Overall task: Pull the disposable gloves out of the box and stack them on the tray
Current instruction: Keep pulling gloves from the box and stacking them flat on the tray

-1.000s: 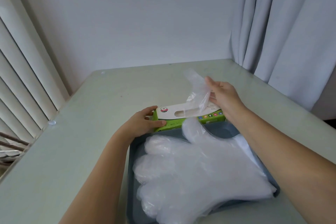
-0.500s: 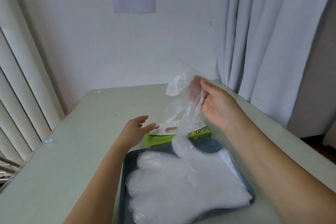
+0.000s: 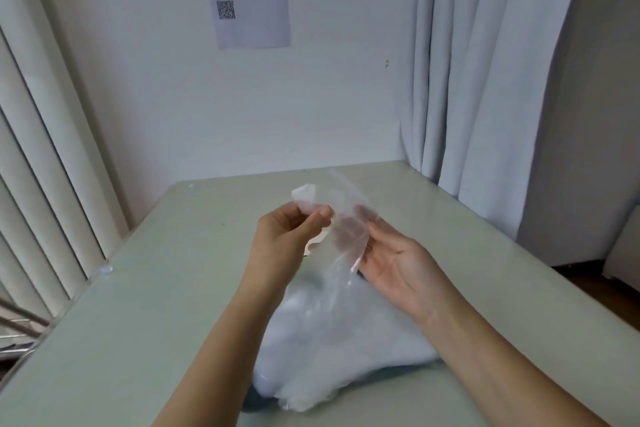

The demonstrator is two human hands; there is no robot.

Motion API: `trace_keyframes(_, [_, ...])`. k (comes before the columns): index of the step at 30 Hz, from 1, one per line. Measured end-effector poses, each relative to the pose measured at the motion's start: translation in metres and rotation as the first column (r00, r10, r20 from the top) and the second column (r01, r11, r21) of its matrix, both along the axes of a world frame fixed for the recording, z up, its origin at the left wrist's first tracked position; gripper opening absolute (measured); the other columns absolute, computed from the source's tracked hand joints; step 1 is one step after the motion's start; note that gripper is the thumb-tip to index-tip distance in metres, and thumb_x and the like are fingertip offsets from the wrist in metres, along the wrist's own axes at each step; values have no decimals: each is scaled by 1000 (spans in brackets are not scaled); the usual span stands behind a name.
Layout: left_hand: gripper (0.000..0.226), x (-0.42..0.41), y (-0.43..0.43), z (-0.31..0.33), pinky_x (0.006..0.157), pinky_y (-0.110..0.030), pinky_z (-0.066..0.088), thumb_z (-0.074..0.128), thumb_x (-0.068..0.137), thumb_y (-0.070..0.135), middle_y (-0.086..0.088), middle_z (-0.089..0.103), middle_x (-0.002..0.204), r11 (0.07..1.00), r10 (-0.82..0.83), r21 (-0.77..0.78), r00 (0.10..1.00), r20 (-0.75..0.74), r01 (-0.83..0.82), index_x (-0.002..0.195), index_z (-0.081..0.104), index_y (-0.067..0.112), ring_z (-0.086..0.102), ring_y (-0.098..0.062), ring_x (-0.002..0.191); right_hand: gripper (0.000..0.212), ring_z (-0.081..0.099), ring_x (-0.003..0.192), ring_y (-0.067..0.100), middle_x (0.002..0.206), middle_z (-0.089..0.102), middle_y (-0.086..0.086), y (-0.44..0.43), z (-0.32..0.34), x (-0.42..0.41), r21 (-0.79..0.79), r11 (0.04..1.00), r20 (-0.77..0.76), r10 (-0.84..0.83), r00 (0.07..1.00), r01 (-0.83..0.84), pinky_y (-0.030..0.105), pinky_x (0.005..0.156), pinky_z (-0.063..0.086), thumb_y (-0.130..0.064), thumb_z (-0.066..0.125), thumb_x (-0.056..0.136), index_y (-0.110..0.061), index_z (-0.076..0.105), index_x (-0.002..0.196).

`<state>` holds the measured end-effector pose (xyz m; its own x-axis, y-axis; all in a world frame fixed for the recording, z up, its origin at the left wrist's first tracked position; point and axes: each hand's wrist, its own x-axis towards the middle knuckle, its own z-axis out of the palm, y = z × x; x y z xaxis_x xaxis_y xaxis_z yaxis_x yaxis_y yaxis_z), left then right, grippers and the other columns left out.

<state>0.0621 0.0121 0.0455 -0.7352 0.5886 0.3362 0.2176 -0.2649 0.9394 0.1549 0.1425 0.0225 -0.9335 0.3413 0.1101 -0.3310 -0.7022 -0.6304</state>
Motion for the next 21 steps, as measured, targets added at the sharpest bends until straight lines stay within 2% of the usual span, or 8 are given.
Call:
trace_keyframes(3, [9, 10, -11, 12, 78, -20, 51, 69, 86, 18, 3, 74, 85, 998, -6, -66, 952, -306, -15, 88, 70, 9, 69, -9, 84, 35, 63, 107, 27, 125, 60, 20, -1, -6, 7, 71, 995, 51, 65, 997, -68, 36, 98, 50, -4, 54, 89, 0, 60, 123])
trace_keyframes(5, [10, 13, -20, 19, 73, -11, 47, 65, 91, 21, 8, 70, 81, 975, 0, -172, 779, -627, -139, 83, 65, 14, 66, -4, 78, 69, 60, 102, 31, 125, 55, 22, 4, -5, 11, 80, 995, 118, 43, 992, -52, 41, 97, 49, -20, 79, 72, -1, 52, 132])
trace_keyframes(7, [15, 15, -26, 25, 63, -13, 42, 61, 92, 28, 14, 66, 81, 937, -34, -233, 598, -800, -259, 78, 57, 25, 59, -7, 70, 99, 58, 102, 36, 120, 55, 20, 13, -2, 15, 63, 997, 187, 38, 982, -51, 47, 94, 50, -46, 87, 57, -2, 48, 137])
trace_keyframes(11, [11, 16, -34, 26, 70, -29, 48, 58, 94, 33, 15, 70, 95, 880, -166, -359, 507, -846, -310, 88, 61, 23, 60, -10, 73, 118, 54, 119, 42, 132, 55, 25, 19, 19, 22, 241, 951, 322, 108, 940, -192, 46, 84, 55, -69, 81, 45, -3, 45, 137])
trace_keyframes(14, [8, 18, -36, 20, 71, -37, 50, 59, 93, 30, 11, 71, 96, 854, -232, -411, 474, -850, -318, 90, 61, 23, 59, -11, 69, 85, 56, 119, 38, 131, 56, 24, 15, 33, 29, 410, 863, 383, 132, 914, -296, 41, 84, 55, -47, 81, 66, -1, 53, 132])
trace_keyframes(17, [10, 19, -38, 17, 69, -23, 49, 61, 93, 27, 11, 71, 92, 845, -236, -438, 520, -821, -308, 83, 58, 25, 61, -9, 71, 56, 65, 106, 32, 118, 62, 19, 14, 30, 28, 497, 838, 447, -24, 894, -226, 33, 70, 57, 5, 70, 77, 0, 52, 129])
trace_keyframes(19, [18, 17, -37, 16, 68, -12, 47, 64, 91, 21, 11, 71, 86, 845, -191, -466, 667, -720, -261, 75, 56, 23, 64, -2, 79, 46, 69, 91, 27, 100, 61, 16, 14, 26, 29, 573, 803, 447, -138, 884, -165, 22, 55, 53, 20, 53, 80, -2, 53, 120])
trace_keyframes(21, [16, 12, -36, 17, 67, -17, 54, 65, 91, 15, 1, 73, 82, 861, -117, -489, 879, -463, -143, 76, 59, 11, 68, -8, 73, 38, 70, 73, 20, 89, 64, 17, 16, 20, 36, 654, 742, 449, -223, 865, -147, 20, 55, 54, 23, 49, 83, 5, 55, 116])
